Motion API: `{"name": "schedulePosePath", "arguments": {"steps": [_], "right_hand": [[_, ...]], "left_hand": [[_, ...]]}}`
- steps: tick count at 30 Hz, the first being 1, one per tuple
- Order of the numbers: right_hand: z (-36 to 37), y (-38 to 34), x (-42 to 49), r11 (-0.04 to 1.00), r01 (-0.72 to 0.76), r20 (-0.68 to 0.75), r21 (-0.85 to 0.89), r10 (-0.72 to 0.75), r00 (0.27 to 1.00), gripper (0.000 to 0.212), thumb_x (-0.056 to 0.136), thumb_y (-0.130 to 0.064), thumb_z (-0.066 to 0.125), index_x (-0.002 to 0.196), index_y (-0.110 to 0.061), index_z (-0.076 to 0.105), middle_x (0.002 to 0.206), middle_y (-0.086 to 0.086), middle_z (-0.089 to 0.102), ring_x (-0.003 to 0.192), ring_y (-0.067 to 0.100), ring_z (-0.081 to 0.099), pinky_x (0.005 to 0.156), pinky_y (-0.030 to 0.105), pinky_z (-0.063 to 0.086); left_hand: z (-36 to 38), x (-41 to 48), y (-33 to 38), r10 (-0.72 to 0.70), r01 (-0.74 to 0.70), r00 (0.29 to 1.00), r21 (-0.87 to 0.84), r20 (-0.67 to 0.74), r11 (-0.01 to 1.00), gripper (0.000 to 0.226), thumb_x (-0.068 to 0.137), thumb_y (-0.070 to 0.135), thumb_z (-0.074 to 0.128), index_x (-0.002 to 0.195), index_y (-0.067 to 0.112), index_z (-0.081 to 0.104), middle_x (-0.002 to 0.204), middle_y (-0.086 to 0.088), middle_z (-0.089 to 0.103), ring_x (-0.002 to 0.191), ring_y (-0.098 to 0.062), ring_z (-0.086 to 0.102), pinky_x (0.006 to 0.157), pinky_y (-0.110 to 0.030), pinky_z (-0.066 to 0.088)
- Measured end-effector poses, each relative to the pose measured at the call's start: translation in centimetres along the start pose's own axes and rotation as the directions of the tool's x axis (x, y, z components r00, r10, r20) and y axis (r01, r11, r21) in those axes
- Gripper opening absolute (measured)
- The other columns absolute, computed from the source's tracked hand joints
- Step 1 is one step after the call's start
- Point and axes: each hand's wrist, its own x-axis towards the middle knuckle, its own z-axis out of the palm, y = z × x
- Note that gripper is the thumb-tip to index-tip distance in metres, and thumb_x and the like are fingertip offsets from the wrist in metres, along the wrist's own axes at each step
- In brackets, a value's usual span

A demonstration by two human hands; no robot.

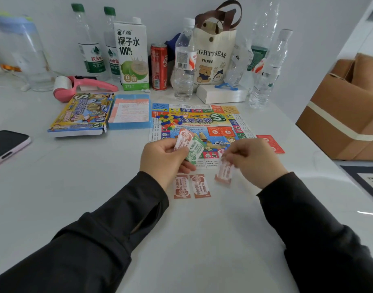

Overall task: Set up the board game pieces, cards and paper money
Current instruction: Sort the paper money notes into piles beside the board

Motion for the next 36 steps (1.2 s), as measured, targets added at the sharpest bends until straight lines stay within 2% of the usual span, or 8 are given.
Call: {"name": "schedulePosePath", "arguments": {"steps": [4, 14, 17, 20, 23, 27, 31, 36], "right_hand": [[0.7, -0.2, -0.3, 0.97, 0.007, 0.226, -0.243, 0.05, 0.973, 0.022, 0.086, -0.008, 0.061, 0.07, -0.022, 0.062, 0.068, -0.014, 0.057, 0.067, 0.002, 0.053, 0.058, 0.006, 0.035], [1.9, -0.1, -0.5, 0.933, 0.03, 0.171, -0.357, 0.034, 0.985, 0.02, 0.084, -0.014, 0.064, 0.07, -0.028, 0.058, 0.079, -0.01, 0.058, 0.071, 0.003, 0.049, 0.061, 0.011, 0.037], [1.8, 0.0, -0.5, 0.922, 0.04, 0.158, -0.385, 0.023, 0.987, 0.012, 0.083, -0.019, 0.066, 0.078, -0.027, 0.058, 0.083, -0.009, 0.052, 0.07, 0.003, 0.044, 0.058, 0.01, 0.033], [1.5, 0.0, -0.4, 0.946, 0.033, 0.026, -0.321, -0.026, 0.999, 0.011, 0.085, -0.018, 0.063, 0.085, -0.027, 0.057, 0.076, -0.011, 0.046, 0.065, 0.002, 0.041, 0.054, 0.01, 0.03], [1.2, -0.3, -0.3, 0.997, 0.031, -0.197, -0.069, -0.044, 0.98, 0.013, 0.087, -0.011, 0.059, 0.081, -0.023, 0.061, 0.074, -0.008, 0.055, 0.067, 0.007, 0.047, 0.056, 0.007, 0.036], [1.1, -0.9, -0.6, 0.985, 0.09, -0.257, 0.146, -0.05, 0.965, 0.024, 0.086, -0.011, 0.061, 0.074, -0.031, 0.06, 0.079, -0.013, 0.062, 0.074, 0.003, 0.055, 0.063, 0.006, 0.041], [1.5, -1.0, -0.8, 0.982, 0.173, -0.254, 0.074, -0.149, 0.956, 0.018, 0.083, -0.01, 0.065, 0.086, -0.029, 0.067, 0.083, -0.018, 0.057, 0.074, -0.003, 0.053, 0.065, 0.006, 0.039], [2.0, -0.6, -0.8, 0.965, 0.254, -0.295, -0.06, -0.26, 0.92, 0.015, 0.079, -0.009, 0.07, 0.092, -0.016, 0.074, 0.086, -0.005, 0.056, 0.074, 0.002, 0.051, 0.067, 0.004, 0.037]], "left_hand": [[0.0, -0.1, -0.1, 0.011, -0.011, 1.0, 0.004, 0.009, 1.0, 0.022, 0.088, 0.006, 0.059, 0.074, 0.024, 0.06, 0.066, -0.001, 0.068, 0.048, -0.014, 0.064, 0.046, -0.02, 0.053], [0.2, -0.3, 0.0, 0.029, -0.031, 0.999, 0.045, 0.042, 0.999, 0.022, 0.088, 0.008, 0.059, 0.076, 0.026, 0.059, 0.062, 0.003, 0.067, 0.046, -0.011, 0.063, 0.043, -0.017, 0.05], [0.2, -0.3, -0.1, 0.037, -0.04, 0.998, 0.058, 0.054, 0.998, 0.024, 0.088, 0.008, 0.059, 0.074, 0.027, 0.059, 0.057, 0.005, 0.067, 0.046, -0.012, 0.063, 0.043, -0.018, 0.05], [0.1, -0.2, 0.0, 0.007, -0.012, 0.996, 0.057, 0.088, 0.998, 0.023, 0.088, 0.007, 0.06, 0.074, 0.025, 0.061, 0.057, 0.004, 0.068, 0.045, -0.013, 0.063, 0.043, -0.019, 0.051], [0.4, -0.4, 0.2, -0.062, 0.06, 0.983, 0.021, 0.174, 0.998, 0.022, 0.087, 0.004, 0.059, 0.075, 0.022, 0.061, 0.058, 0.002, 0.068, 0.042, -0.013, 0.061, 0.04, -0.018, 0.049], [0.7, -0.8, 0.2, -0.062, 0.053, 0.955, 0.041, 0.291, 0.998, 0.021, 0.086, 0.001, 0.059, 0.077, 0.019, 0.064, 0.06, 0.0, 0.069, 0.041, -0.014, 0.06, 0.039, -0.019, 0.049], [0.8, -1.0, 0.0, -0.043, 0.028, 0.942, 0.047, 0.334, 0.998, 0.02, 0.086, -0.001, 0.06, 0.078, 0.017, 0.066, 0.062, -0.003, 0.07, 0.04, -0.015, 0.059, 0.038, -0.02, 0.048], [0.8, -1.0, 0.1, -0.047, 0.032, 0.938, 0.049, 0.344, 0.998, 0.021, 0.086, -0.001, 0.059, 0.078, 0.017, 0.066, 0.06, -0.002, 0.069, 0.039, -0.015, 0.059, 0.038, -0.019, 0.047]]}}
